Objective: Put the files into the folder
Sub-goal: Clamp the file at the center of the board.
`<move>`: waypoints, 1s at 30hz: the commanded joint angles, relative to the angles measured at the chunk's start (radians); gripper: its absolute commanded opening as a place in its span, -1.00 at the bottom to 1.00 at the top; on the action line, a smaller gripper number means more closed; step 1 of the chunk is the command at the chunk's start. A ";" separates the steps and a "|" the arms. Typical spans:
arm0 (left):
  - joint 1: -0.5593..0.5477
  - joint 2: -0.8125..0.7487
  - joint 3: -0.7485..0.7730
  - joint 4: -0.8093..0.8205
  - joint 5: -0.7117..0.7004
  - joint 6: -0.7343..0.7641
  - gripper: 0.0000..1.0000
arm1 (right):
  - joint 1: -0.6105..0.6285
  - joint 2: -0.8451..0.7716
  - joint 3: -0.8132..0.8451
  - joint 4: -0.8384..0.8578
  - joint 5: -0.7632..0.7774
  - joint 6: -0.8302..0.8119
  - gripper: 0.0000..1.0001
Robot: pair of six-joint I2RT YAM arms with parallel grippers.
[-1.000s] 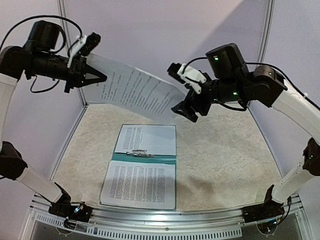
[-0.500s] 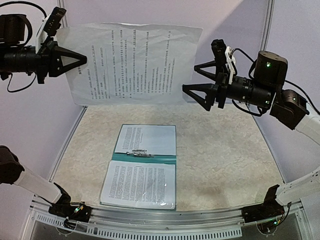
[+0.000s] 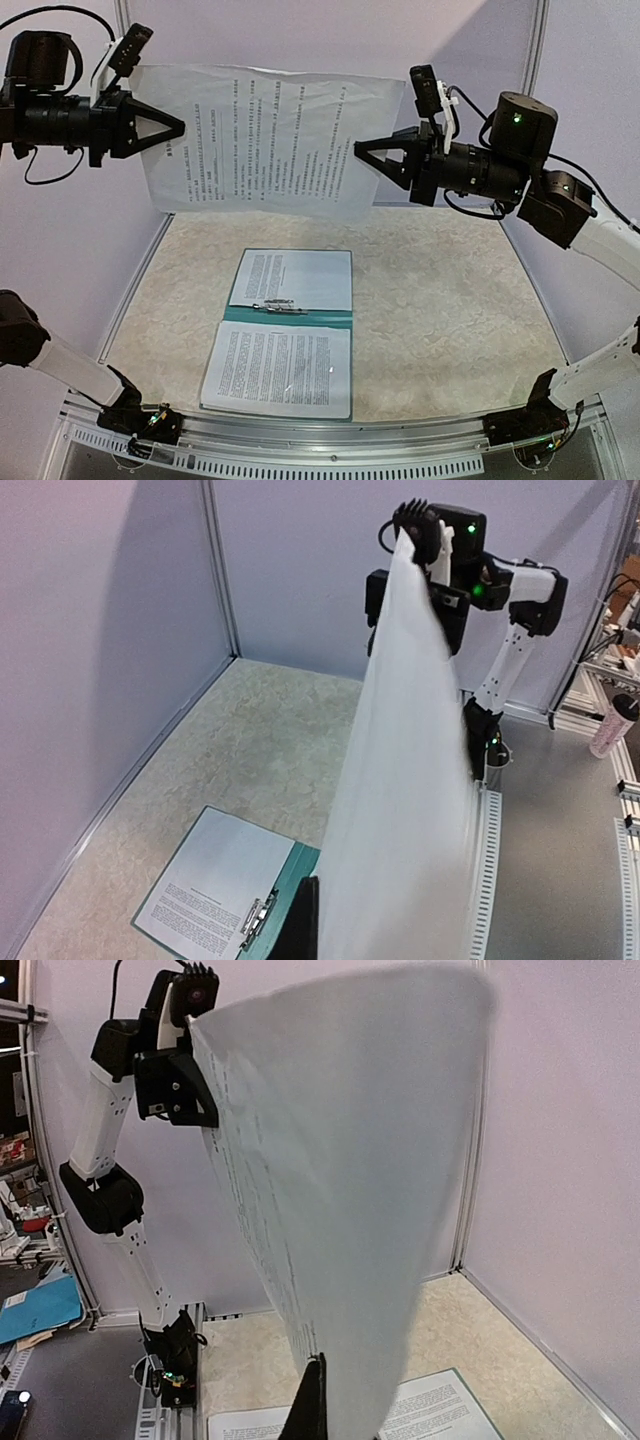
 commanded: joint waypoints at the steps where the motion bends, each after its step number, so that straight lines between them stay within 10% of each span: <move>1: 0.031 0.007 -0.052 -0.005 -0.085 -0.046 -1.00 | -0.045 0.043 0.020 -0.009 -0.013 0.108 -1.00; 21: 0.221 0.231 -0.710 0.563 -0.106 0.041 -1.00 | -0.256 0.642 0.227 -0.123 -0.052 0.365 -1.00; 30: 0.261 0.487 -0.721 0.625 -0.111 0.084 -1.00 | -0.307 0.894 0.305 -0.130 -0.073 0.456 -1.00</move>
